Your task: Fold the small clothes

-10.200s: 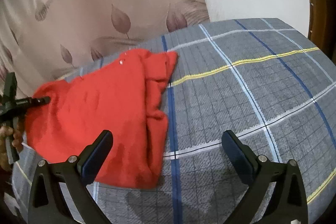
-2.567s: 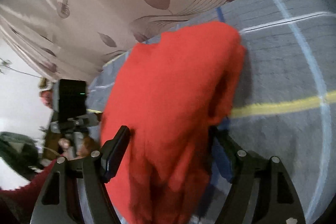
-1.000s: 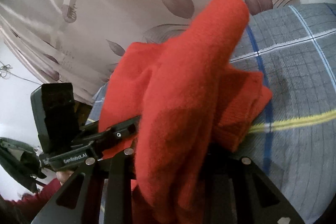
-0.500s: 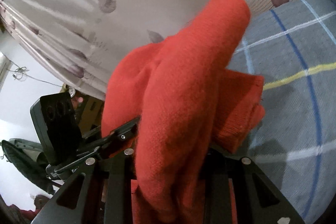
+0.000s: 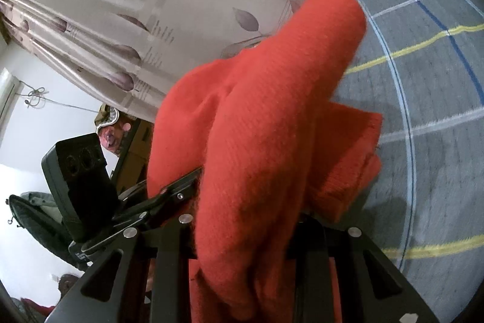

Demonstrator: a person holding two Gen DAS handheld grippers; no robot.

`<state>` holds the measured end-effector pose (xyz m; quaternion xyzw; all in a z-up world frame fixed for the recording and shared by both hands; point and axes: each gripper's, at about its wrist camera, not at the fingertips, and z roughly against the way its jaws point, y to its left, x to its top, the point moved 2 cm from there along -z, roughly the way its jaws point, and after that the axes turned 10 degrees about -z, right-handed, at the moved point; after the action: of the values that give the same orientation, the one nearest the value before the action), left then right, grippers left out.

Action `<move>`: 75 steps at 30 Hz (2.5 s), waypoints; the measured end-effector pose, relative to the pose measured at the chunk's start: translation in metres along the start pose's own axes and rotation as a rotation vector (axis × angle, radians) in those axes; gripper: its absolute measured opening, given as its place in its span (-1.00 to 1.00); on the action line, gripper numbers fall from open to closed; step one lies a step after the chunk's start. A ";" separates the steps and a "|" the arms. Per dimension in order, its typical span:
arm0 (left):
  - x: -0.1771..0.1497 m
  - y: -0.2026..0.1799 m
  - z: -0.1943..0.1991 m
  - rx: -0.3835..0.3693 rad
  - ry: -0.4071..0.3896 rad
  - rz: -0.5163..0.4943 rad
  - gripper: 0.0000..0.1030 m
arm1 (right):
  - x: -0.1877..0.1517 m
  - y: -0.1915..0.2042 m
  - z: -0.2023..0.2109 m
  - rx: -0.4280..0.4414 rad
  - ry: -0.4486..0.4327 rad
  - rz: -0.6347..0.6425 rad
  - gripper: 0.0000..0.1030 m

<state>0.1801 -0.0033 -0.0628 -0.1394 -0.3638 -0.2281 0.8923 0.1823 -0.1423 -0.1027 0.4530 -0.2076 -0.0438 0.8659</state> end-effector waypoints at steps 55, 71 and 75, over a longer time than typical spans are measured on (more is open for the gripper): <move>-0.099 0.012 -0.005 0.251 -0.049 -0.035 0.60 | -0.070 -0.021 -0.031 -0.237 0.076 0.235 -0.08; -0.101 0.004 0.010 0.412 -0.097 -0.058 0.80 | -0.100 -0.018 0.011 -0.482 -0.091 0.394 0.40; -0.103 0.001 0.019 0.447 -0.106 -0.066 0.80 | -0.107 -0.002 0.020 -0.534 -0.157 0.440 0.40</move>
<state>0.1038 0.0368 -0.1232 0.0618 -0.4558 -0.1634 0.8728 0.0771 -0.1308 -0.1288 0.1501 -0.3475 0.0562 0.9239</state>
